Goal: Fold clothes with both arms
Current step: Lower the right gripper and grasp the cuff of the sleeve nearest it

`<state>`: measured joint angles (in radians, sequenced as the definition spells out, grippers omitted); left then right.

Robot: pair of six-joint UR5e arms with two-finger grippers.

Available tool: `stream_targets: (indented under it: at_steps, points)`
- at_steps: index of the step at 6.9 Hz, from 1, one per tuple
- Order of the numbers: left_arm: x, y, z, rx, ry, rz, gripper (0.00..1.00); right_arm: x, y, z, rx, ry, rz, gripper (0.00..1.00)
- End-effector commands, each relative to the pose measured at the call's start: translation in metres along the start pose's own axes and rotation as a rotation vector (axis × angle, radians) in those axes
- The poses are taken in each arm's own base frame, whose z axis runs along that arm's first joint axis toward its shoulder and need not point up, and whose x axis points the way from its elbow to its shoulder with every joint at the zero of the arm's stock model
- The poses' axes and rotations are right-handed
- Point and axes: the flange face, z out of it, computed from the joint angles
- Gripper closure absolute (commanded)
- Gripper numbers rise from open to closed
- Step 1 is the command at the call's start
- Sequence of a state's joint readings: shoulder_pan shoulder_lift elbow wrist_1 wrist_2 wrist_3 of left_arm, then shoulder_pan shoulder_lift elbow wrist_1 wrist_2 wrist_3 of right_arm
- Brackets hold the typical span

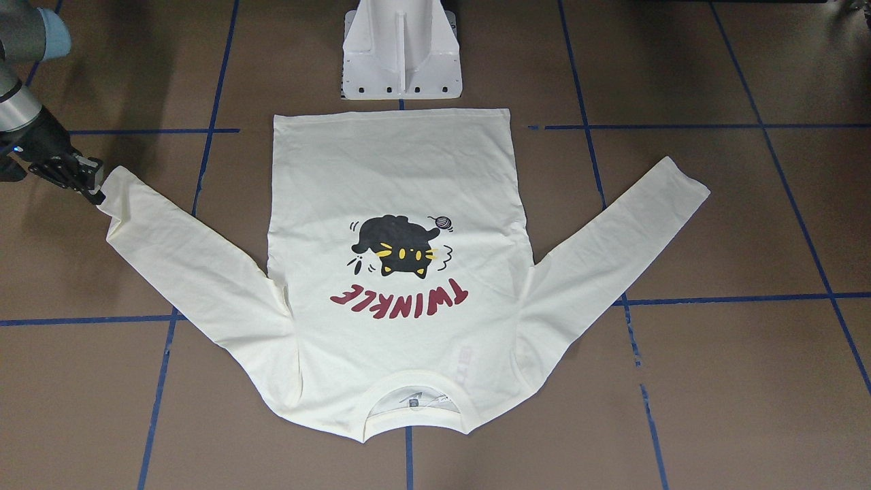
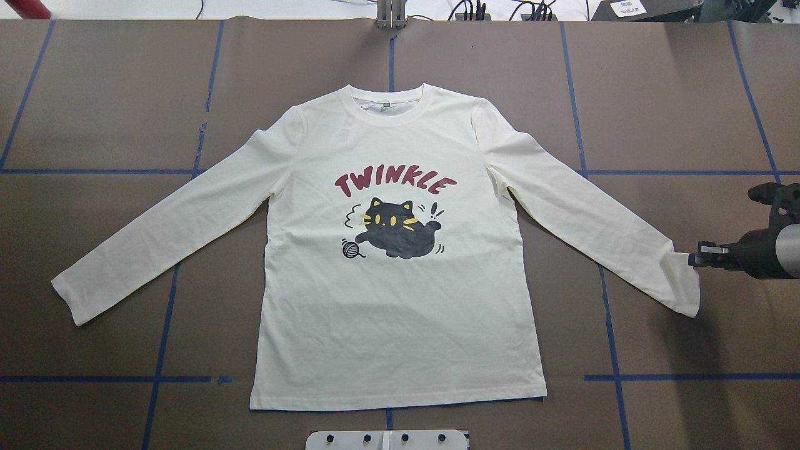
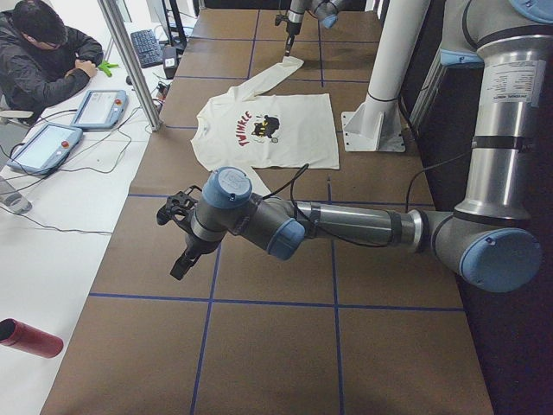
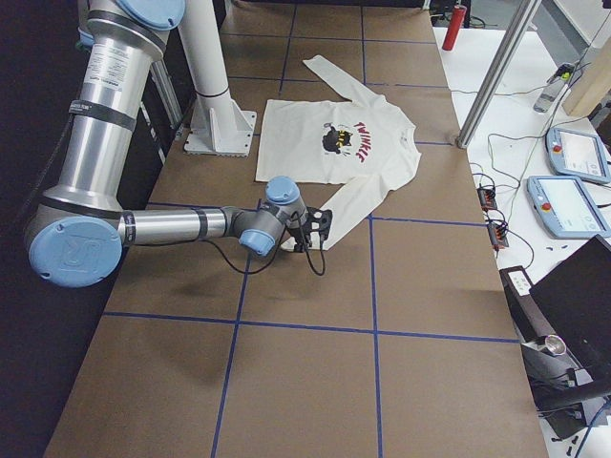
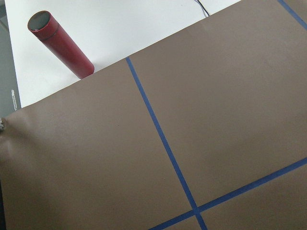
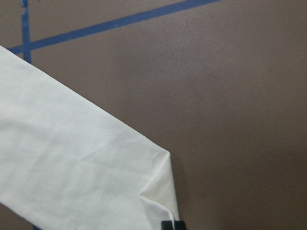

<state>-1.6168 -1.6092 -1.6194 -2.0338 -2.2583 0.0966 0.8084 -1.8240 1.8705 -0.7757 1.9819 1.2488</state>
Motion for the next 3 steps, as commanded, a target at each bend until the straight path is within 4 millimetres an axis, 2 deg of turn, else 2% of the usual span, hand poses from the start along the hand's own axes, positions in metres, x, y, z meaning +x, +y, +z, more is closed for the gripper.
stream_targets:
  at_steps: [1,2,3]
  points:
    - [0.000,0.000,0.000,0.000,0.001,0.000,0.00,-0.121,-0.044,-0.024,-0.001,0.037,0.036,1.00]
    - [0.000,0.000,0.000,0.000,0.001,0.000,0.00,-0.190,-0.066,-0.032,-0.003,0.062,0.048,1.00]
    - [0.000,0.000,0.000,0.000,0.001,0.000,0.00,-0.256,-0.084,-0.052,-0.006,0.086,0.063,1.00]
